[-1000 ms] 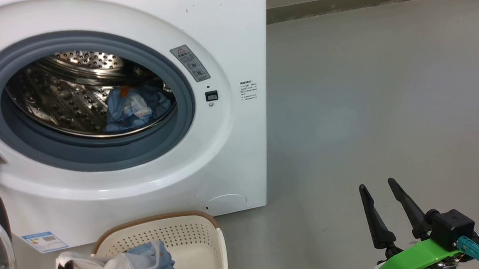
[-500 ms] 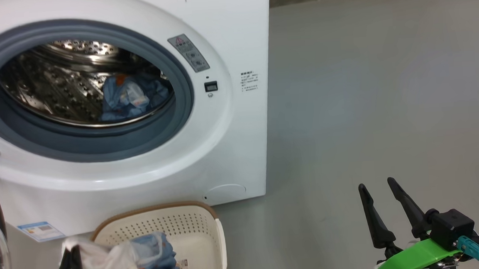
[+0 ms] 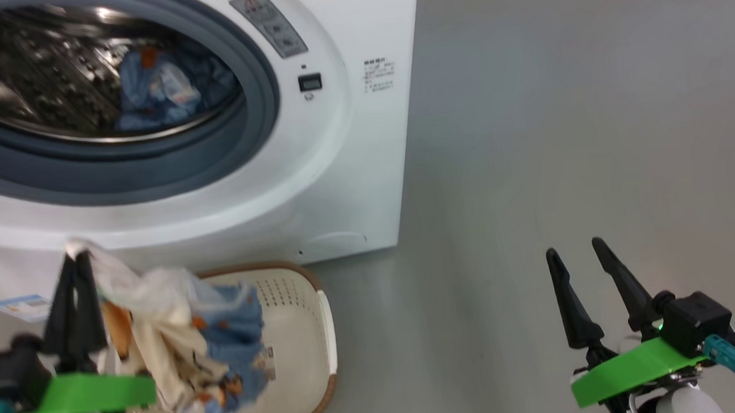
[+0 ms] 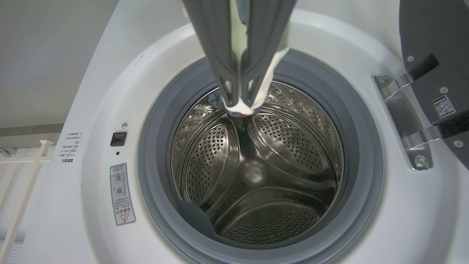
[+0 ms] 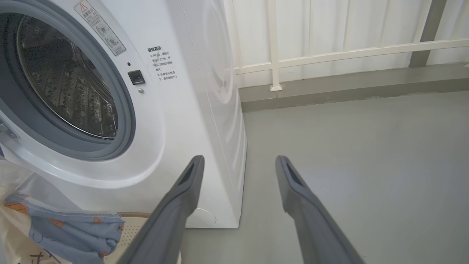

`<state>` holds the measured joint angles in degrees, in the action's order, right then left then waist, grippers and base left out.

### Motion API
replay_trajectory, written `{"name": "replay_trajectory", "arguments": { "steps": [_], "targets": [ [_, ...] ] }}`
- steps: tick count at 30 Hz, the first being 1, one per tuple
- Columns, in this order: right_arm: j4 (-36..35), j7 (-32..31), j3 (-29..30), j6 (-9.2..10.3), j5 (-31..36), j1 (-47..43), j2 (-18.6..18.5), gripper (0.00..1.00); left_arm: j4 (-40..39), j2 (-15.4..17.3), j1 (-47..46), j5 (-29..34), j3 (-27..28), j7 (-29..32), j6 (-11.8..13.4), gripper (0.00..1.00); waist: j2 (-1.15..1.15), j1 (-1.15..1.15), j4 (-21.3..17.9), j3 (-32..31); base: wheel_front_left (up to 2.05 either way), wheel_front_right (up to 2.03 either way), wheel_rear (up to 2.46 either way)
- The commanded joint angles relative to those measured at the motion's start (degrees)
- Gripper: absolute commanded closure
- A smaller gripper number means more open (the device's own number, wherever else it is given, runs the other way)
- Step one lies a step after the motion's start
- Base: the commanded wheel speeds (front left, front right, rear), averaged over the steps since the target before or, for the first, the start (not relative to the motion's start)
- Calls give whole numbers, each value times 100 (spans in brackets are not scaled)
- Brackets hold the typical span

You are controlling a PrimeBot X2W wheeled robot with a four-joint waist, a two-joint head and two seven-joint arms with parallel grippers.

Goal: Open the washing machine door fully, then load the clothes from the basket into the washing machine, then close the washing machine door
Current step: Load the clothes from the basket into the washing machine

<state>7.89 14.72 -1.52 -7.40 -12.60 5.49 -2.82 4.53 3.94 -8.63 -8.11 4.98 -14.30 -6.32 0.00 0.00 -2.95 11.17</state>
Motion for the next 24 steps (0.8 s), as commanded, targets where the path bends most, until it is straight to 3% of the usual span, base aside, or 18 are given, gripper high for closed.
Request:
{"name": "replay_trajectory", "arguments": {
  "steps": [1,18,24],
  "targets": [
    [-175,28,-177,-9,56,205,-6,0,-65,197,-399,78,205,-70,-45,100,0,0,-99,399,0,0,0],
    [-353,28,-313,-9,-63,773,-6,0,882,773,-2871,-16,335,-70,-106,100,0,0,-387,1714,0,0,0],
    [-412,28,-319,-9,-176,909,-6,0,1789,1283,-3839,-33,269,-70,-113,100,0,0,-544,2270,0,0,0]
  ]
}}
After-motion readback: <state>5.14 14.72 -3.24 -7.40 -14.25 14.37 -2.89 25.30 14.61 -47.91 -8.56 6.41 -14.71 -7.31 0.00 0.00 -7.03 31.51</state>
